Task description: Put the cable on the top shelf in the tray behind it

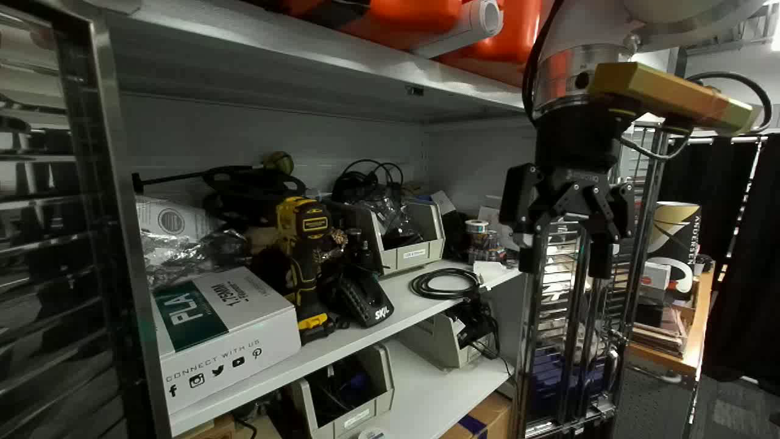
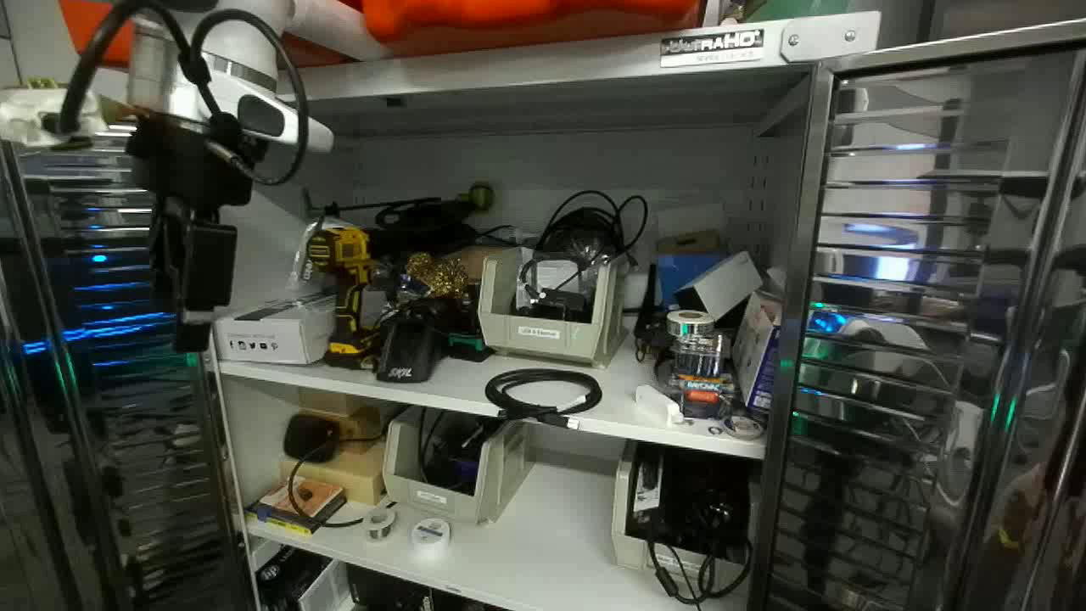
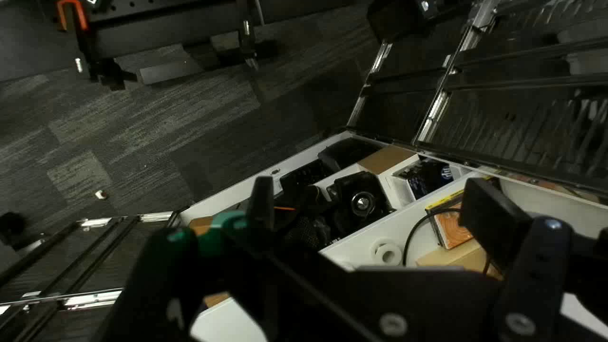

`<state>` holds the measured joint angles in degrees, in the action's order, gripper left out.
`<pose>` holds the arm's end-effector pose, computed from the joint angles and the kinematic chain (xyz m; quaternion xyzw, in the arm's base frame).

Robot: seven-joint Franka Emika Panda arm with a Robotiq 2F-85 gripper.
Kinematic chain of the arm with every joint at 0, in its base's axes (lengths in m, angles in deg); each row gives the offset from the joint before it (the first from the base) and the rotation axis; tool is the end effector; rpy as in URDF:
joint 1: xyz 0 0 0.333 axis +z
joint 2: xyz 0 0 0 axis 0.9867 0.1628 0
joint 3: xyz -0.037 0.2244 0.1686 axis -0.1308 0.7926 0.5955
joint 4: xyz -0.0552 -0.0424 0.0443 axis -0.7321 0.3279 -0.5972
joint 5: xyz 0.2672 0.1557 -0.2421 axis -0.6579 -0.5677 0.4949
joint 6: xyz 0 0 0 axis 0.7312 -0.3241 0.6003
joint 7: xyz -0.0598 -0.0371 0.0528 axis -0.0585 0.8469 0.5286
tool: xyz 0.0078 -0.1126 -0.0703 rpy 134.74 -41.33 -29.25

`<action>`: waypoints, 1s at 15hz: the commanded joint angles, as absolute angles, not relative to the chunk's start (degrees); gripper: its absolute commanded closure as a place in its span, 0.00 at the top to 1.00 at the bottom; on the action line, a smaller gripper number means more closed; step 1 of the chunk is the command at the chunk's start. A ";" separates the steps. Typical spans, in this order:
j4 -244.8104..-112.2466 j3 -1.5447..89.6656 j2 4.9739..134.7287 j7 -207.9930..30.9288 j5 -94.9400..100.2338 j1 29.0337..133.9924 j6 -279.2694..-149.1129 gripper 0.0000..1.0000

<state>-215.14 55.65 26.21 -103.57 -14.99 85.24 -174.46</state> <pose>0.3929 0.1209 0.4818 -0.9892 0.0920 0.0852 0.0763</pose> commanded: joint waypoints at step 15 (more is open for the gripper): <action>-216.12 55.50 30.83 -102.85 -11.28 82.89 -177.26 1.00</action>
